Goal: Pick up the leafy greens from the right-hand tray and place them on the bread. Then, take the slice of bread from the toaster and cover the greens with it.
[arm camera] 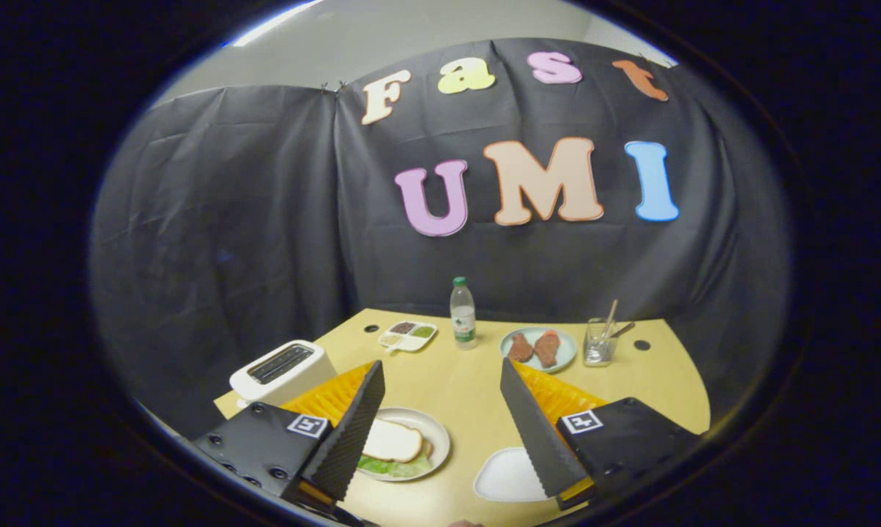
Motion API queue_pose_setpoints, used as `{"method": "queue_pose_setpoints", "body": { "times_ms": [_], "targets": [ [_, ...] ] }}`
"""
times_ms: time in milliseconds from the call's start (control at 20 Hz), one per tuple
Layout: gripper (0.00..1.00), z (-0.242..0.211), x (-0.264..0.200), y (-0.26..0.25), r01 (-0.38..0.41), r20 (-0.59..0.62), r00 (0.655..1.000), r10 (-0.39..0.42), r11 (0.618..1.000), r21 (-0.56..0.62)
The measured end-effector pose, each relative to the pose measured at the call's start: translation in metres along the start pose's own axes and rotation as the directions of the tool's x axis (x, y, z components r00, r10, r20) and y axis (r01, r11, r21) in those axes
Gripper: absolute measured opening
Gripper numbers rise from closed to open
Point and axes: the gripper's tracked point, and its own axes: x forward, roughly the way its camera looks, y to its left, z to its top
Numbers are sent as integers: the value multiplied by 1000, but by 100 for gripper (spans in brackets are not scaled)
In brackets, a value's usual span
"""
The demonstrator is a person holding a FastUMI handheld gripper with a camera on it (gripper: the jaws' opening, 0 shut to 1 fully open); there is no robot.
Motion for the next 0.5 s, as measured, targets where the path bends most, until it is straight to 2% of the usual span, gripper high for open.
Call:
{"method": "queue_pose_setpoints", "body": {
  "times_ms": [200,500],
  "targets": [
    [99,29,-20,-20,87,106,991,-83,996,-29],
    [99,63,-54,-64,247,240,940,-245,969,23]
  ]
}}
